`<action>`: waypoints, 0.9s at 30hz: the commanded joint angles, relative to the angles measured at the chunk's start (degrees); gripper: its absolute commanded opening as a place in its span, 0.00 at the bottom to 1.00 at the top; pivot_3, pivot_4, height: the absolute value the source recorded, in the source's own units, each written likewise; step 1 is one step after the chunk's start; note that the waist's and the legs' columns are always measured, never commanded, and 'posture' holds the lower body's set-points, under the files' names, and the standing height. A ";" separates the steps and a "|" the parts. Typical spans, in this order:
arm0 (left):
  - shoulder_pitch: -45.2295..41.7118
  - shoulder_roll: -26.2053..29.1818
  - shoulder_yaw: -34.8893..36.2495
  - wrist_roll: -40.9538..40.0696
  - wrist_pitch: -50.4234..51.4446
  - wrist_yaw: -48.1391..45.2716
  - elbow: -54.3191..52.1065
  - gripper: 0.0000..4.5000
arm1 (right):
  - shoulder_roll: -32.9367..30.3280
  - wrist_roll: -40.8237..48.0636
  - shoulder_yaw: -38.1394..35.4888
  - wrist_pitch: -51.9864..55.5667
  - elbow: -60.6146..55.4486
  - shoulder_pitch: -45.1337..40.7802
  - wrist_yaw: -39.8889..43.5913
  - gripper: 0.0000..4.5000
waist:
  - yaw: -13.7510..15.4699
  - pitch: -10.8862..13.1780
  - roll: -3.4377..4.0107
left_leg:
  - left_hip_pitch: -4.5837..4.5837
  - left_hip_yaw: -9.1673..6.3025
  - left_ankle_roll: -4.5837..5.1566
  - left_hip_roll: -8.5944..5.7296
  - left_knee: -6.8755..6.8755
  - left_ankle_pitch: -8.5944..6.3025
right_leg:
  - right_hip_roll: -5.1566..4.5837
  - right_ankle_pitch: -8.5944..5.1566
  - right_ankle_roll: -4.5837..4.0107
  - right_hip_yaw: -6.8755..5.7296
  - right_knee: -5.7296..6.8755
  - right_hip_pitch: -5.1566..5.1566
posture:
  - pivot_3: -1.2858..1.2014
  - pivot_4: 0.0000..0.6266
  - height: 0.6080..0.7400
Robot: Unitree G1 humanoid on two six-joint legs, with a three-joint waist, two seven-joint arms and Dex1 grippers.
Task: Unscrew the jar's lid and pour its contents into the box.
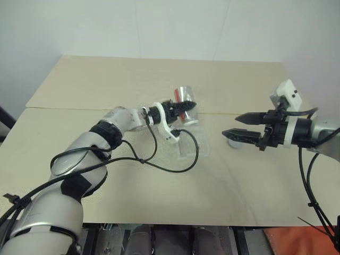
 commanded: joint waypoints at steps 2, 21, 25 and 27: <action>4.13 -0.15 12.60 -25.57 -9.19 -20.10 0.87 0.43 | 0.67 0.89 -0.98 -1.61 -0.49 -1.33 -0.01 0.99 | -0.10 -0.01 0.01 | 0.01 0.02 -0.05 0.03 0.01 0.03 | 0.00 0.00 0.00 0.00 0.01 0.00 | 0.52 0.24 1.00; 34.70 -2.97 46.58 -81.89 48.52 -60.68 -39.15 0.43 | 2.22 -4.00 0.51 -14.34 -2.17 3.45 3.86 0.99 | -1.53 -0.02 0.03 | 0.13 -0.57 -0.19 0.10 0.20 0.11 | 0.09 0.00 0.01 -0.03 0.12 0.19 | 0.52 0.24 1.00; 39.40 -6.97 49.16 -81.70 45.55 -55.96 -39.55 0.43 | 2.41 -4.20 0.67 -14.85 -2.21 3.60 3.34 0.99 | -1.25 -0.02 0.03 | 0.20 -0.62 0.01 0.07 0.21 0.00 | 0.08 0.01 0.01 -0.05 0.12 0.28 | 0.52 0.24 1.00; 41.01 -8.50 49.81 -81.26 44.00 -54.50 -39.58 0.43 | 2.47 -4.23 0.61 -14.95 -2.39 3.77 3.24 0.99 | -1.22 -0.02 0.02 | 0.19 -0.62 0.00 0.05 0.21 0.00 | 0.06 0.01 0.01 -0.03 0.10 0.28 | 0.52 0.24 1.00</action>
